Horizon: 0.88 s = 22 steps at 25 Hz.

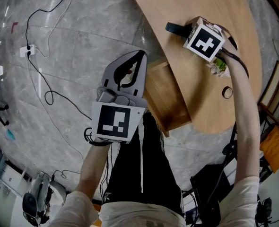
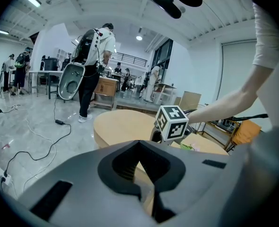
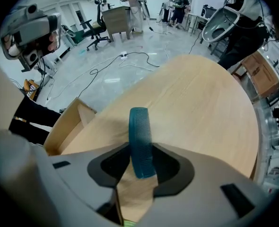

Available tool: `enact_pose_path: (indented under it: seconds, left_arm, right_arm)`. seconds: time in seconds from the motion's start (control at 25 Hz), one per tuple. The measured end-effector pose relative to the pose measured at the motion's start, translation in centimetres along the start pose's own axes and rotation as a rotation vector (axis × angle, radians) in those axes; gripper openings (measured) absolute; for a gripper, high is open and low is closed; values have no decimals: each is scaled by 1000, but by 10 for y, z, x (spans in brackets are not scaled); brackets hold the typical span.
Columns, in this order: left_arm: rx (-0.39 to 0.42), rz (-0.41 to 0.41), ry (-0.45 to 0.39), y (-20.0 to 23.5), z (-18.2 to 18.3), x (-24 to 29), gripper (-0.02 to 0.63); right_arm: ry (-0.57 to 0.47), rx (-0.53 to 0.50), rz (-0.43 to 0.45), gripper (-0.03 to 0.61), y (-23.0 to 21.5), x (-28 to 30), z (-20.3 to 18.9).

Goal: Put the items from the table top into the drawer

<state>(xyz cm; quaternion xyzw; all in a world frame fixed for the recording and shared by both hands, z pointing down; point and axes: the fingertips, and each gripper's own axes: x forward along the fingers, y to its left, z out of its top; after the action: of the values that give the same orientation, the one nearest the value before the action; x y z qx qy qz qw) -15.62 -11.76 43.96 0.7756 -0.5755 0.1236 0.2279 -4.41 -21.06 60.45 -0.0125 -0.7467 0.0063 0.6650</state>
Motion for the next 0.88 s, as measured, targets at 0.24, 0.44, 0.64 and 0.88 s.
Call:
enact_pose_path:
  seconds: [0.24,0.44,0.64,0.88]
  left_arm:
    - [-1,13,8,3,-3,-4,8]
    - [12,10,8,-1,-4,-9,8]
    - [5,19,-9,-7,4,-13,8]
    - [2,12,-39,-27,23,-21,8]
  right_arm:
    - [-38,10,-30,149,2,-2,-1]
    - [-119,59,-99,149,2,-21,1]
    - [-305,166,-228,149,13,-81,12]
    - [-596,425,-410,149,53,-165,22]
